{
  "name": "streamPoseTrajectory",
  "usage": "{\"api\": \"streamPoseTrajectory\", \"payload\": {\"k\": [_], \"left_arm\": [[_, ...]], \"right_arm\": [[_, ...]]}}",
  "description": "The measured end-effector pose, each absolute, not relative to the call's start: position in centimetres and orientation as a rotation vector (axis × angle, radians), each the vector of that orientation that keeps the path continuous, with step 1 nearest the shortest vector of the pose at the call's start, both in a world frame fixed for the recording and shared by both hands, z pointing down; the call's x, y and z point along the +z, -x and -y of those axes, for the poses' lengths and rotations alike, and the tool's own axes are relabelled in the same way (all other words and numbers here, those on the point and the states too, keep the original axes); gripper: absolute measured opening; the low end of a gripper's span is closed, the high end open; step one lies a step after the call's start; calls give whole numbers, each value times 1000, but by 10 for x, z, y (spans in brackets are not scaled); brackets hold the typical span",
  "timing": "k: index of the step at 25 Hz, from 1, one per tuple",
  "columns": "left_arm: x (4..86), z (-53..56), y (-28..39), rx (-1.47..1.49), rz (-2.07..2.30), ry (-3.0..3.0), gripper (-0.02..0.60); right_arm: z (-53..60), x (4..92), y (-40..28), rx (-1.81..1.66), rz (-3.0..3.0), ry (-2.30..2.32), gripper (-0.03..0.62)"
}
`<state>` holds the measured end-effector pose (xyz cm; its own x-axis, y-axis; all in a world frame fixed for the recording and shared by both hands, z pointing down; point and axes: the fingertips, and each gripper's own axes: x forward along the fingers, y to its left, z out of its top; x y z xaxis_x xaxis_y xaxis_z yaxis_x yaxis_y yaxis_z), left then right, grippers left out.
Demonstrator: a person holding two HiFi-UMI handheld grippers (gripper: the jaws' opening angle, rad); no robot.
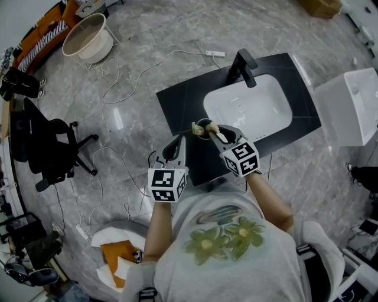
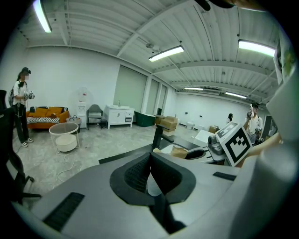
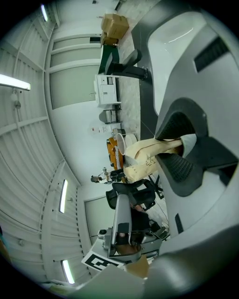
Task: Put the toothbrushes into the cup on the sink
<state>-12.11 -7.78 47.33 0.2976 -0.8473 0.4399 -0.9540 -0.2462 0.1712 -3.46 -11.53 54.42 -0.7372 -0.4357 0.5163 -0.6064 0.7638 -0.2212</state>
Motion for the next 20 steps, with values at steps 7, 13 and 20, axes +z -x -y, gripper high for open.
{"api": "streamPoseTrajectory", "payload": {"k": [7, 13, 20], "left_arm": [[473, 73, 117, 360, 1613, -2170, 18], [475, 66, 113, 363, 1609, -2167, 18], [475, 55, 106, 362, 1599, -2166, 18]], "right_arm": [[110, 552, 32, 529, 2484, -764, 126], [99, 560, 25, 548, 2449, -744, 147], [89, 554, 15, 616, 2439, -777, 146]]}}
